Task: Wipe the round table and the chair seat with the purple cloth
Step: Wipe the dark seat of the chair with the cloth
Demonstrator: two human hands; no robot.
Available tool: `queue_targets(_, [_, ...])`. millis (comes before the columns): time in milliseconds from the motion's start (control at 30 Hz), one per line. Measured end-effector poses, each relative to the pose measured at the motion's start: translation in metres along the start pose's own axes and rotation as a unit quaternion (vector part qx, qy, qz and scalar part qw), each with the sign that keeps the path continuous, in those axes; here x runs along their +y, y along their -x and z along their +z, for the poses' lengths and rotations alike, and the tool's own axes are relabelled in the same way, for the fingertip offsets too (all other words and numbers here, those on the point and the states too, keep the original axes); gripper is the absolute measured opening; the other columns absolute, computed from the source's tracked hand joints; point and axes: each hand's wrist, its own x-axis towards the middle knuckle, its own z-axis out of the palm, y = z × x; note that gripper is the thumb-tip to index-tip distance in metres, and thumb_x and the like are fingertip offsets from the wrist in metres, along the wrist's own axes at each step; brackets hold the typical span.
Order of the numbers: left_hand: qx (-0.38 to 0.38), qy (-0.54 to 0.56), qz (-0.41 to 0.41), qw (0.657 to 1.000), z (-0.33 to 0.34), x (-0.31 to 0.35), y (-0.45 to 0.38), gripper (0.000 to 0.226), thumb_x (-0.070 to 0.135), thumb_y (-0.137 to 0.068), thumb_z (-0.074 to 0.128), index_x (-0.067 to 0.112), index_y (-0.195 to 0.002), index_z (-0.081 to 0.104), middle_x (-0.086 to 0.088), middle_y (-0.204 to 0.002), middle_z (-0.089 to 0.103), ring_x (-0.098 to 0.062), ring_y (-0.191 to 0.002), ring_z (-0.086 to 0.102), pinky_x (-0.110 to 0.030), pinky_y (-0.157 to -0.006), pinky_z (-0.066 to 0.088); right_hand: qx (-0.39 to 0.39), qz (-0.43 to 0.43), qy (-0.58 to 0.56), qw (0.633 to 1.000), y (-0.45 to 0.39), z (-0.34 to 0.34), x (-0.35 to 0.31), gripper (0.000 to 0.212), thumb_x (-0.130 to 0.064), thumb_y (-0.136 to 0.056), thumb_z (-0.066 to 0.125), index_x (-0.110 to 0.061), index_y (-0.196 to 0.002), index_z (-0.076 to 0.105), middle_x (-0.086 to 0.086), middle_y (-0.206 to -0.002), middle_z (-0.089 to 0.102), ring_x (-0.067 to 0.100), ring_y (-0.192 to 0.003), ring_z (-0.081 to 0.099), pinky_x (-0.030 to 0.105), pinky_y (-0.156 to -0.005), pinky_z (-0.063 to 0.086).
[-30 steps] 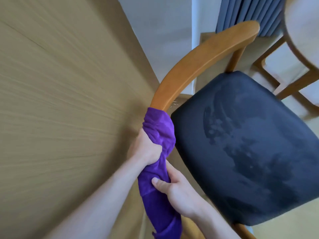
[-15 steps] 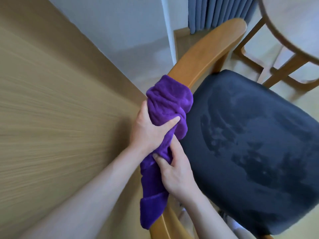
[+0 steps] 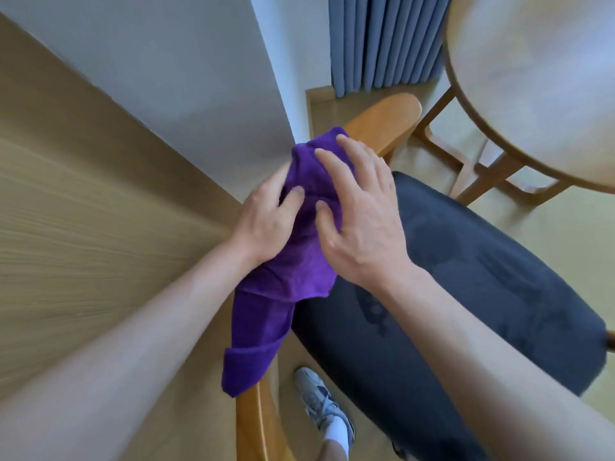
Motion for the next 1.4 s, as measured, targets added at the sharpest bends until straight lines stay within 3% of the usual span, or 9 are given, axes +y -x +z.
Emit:
queue_targets(100, [-0.013,0.019,-0.011,1.000,-0.010,-0.019,0.035,0.061,0.021,-0.092,0.055,0.024,-0.153,0.044,0.004,-0.159,0.043,-0.004,-0.149,0.033,-0.031,-0.124,0.028,-0.146,-0.065,0.086,0.983,-0.011,0.003,0.019,0.061,-0.031,-0.102,0.047,-0.021,-0.160,0.032,0.003,-0.171,0.015,0.021,-0.158,0.005,0.043,-0.128,0.003])
queue_targets(200, [-0.024,0.000,-0.092,0.996,-0.012,-0.039,0.070,0.076,0.046,-0.093,0.068,0.033,-0.158,0.033,0.016,-0.160,0.037,0.012,-0.146,0.027,-0.020,-0.122,0.024,-0.142,-0.067,0.127,0.979,0.003,-0.003,0.036,0.064,-0.029,-0.099,0.050,-0.020,-0.160,0.031,0.000,-0.171,0.015,0.019,-0.158,0.003,0.042,-0.129,0.002])
queue_targets(333, [0.025,0.006,-0.119,0.993,0.001,-0.030,0.076,0.071,0.061,-0.086,0.072,0.040,-0.147,0.042,0.023,-0.131,0.063,0.002,-0.118,0.061,-0.036,-0.102,0.054,-0.054,-0.046,0.100,0.992,0.004,-0.001,0.018,0.062,-0.037,-0.087,0.048,-0.015,-0.144,0.054,0.007,-0.160,0.041,0.026,-0.154,0.026,0.046,-0.128,0.005])
queue_targets(467, [0.052,-0.144,-0.081,0.985,0.007,-0.016,0.056,0.084,0.073,-0.074,0.065,0.031,-0.142,0.038,0.006,-0.126,0.064,-0.021,-0.105,0.067,-0.045,-0.083,0.058,-0.121,-0.103,0.170,0.973,-0.024,0.011,0.016,0.066,-0.053,-0.093,0.041,-0.028,-0.154,0.041,0.003,-0.168,0.024,0.030,-0.157,0.008,0.053,-0.126,-0.007])
queue_targets(567, [0.042,-0.225,-0.065,0.971,0.013,-0.013,0.035,0.086,0.070,-0.075,0.065,0.025,-0.142,0.035,-0.001,-0.132,0.058,-0.031,-0.111,0.063,-0.043,-0.086,0.054,-0.130,-0.099,0.220,0.962,-0.045,0.011,0.038,0.069,-0.066,-0.093,0.037,-0.034,-0.155,0.036,0.002,-0.169,0.021,0.030,-0.157,0.004,0.057,-0.124,-0.010])
queue_targets(733, [0.034,-0.270,-0.009,0.962,0.022,-0.002,-0.009,0.081,0.068,-0.079,0.062,0.024,-0.140,0.033,-0.002,-0.134,0.057,-0.031,-0.115,0.061,-0.043,-0.088,0.048,-0.096,-0.053,0.241,0.964,-0.080,-0.012,0.074,0.064,-0.073,-0.093,0.032,-0.036,-0.146,0.040,0.003,-0.164,0.027,0.032,-0.156,0.007,0.056,-0.125,-0.003])
queue_targets(1067, [0.019,-0.310,0.034,0.950,0.043,0.021,-0.075,0.081,0.080,-0.068,0.055,0.026,-0.125,0.037,0.003,-0.107,0.059,-0.027,-0.092,0.064,-0.036,-0.072,0.042,0.047,0.001,0.113,0.992,-0.097,-0.012,0.082,0.033,-0.042,-0.097,0.048,-0.027,-0.119,0.067,-0.003,-0.130,0.055,0.021,-0.135,0.034,0.038,-0.112,0.021])
queue_targets(1267, [0.012,-0.343,0.022,0.939,0.045,0.027,-0.096,0.076,0.087,-0.065,0.043,0.029,-0.114,0.041,0.007,-0.086,0.056,-0.023,-0.074,0.056,-0.036,-0.067,0.047,-0.002,0.065,0.111,0.992,-0.122,-0.018,0.089,0.039,-0.058,-0.096,0.043,-0.033,-0.113,0.067,-0.005,-0.119,0.053,0.020,-0.114,0.039,0.034,-0.097,0.030])
queue_targets(1400, [0.055,-0.377,0.068,0.922,0.063,0.032,-0.103,0.088,0.090,-0.070,0.042,0.023,-0.127,0.045,0.004,-0.099,0.062,-0.016,-0.076,0.058,-0.030,-0.061,0.040,-0.016,0.090,0.085,0.992,-0.132,-0.022,0.089,0.034,-0.051,-0.101,0.043,-0.028,-0.103,0.067,-0.003,-0.105,0.053,0.016,-0.099,0.040,0.031,-0.083,0.030])
